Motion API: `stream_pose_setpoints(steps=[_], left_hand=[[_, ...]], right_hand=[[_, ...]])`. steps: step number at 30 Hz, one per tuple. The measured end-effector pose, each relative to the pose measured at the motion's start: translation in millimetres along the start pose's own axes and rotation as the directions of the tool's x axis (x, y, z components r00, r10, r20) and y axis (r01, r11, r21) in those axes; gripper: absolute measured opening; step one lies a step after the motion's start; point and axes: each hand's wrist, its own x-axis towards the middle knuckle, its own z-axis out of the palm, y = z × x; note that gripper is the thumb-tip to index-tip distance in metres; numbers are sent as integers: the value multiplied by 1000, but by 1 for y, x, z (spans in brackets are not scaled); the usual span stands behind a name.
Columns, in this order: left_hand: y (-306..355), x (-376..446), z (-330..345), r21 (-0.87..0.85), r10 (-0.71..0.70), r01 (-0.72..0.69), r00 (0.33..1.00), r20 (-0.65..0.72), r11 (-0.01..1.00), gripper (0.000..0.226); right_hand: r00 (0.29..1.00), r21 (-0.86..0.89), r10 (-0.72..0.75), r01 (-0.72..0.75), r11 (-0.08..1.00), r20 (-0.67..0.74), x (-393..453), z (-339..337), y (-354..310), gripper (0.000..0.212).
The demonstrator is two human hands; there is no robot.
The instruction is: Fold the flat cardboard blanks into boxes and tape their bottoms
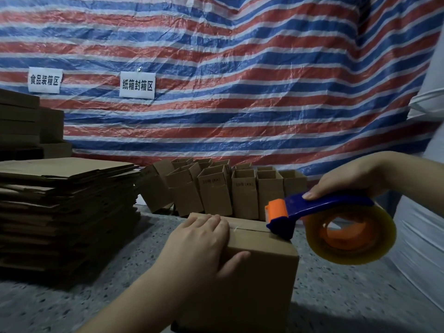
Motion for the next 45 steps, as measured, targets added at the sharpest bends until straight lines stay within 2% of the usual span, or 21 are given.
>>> stream_pose_setpoints(steps=[2, 5, 7, 11, 13, 18, 21, 26, 32, 37, 45], left_hand=[[1, 0, -6, 9, 4, -4, 1000, 29, 1000, 108], [7, 8, -14, 59, -2, -1, 999, 44, 998, 113], [12, 18, -17, 57, -17, 16, 1000, 25, 998, 107], [22, 33, -17, -73, -82, 90, 991, 108, 993, 113], [28, 34, -14, -99, -45, 58, 991, 125, 993, 109], [43, 34, -5, 0, 54, -54, 993, 101, 999, 117], [46, 33, -1, 8, 37, -38, 996, 83, 999, 119], [42, 31, 8, -24, 45, -44, 999, 18, 999, 116], [39, 29, 11, -42, 41, -40, 999, 12, 998, 112], [39, 29, 12, -62, 43, -42, 999, 15, 997, 110], [38, 29, 13, -56, 54, -54, 999, 5, 997, 107]], right_hand=[[999, 17, -40, 40, 999, -4, 2, 0, 5, 50], [999, -35, -36, 36, 999, 9, 6, -2, 6, 61], [998, -173, 8, 2, 985, 60, 3, 1, -1, 57], [995, -313, 10, -41, 949, -99, 8, 10, -8, 48], [983, -346, -38, -27, 938, -180, 15, 16, -7, 46], [892, -394, -199, 26, 919, -405, 30, 31, 0, 52], [853, -378, -227, 39, 925, -470, 31, 36, 7, 55], [883, -279, -177, 55, 959, -434, 22, 42, 19, 69], [911, -264, -164, 64, 962, -379, 14, 38, 16, 81], [923, -277, -198, 105, 955, -331, 8, 32, 24, 77], [930, -237, -223, 155, 959, -293, 8, 19, 56, 86]])
